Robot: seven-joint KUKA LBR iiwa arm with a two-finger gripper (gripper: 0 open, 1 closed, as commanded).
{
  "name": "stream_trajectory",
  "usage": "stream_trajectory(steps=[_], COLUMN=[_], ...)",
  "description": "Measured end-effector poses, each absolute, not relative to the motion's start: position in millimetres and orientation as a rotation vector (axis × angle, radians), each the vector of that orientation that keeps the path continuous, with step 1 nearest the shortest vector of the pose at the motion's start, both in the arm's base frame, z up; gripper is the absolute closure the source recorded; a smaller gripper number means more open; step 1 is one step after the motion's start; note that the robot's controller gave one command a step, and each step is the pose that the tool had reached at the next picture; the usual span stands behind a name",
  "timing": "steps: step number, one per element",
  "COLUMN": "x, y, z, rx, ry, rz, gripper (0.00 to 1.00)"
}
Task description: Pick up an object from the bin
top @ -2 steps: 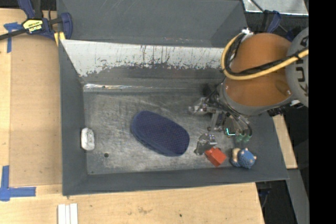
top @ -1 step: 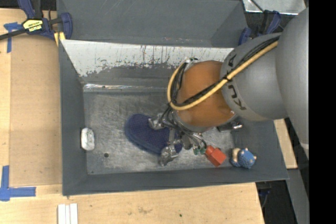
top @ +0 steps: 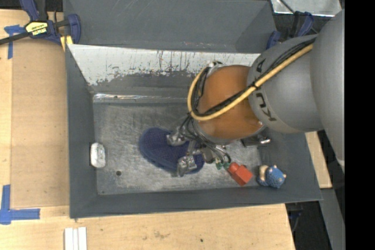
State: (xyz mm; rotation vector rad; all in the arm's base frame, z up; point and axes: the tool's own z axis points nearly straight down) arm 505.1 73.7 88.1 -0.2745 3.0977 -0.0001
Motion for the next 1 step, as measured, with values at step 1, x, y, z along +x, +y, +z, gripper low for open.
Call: stream_trajectory(steps=[1], x=[501.5], y=[63.8], z=[213.7], rx=[-0.261], ry=[3.12], rz=[-0.001], gripper=[1.0])
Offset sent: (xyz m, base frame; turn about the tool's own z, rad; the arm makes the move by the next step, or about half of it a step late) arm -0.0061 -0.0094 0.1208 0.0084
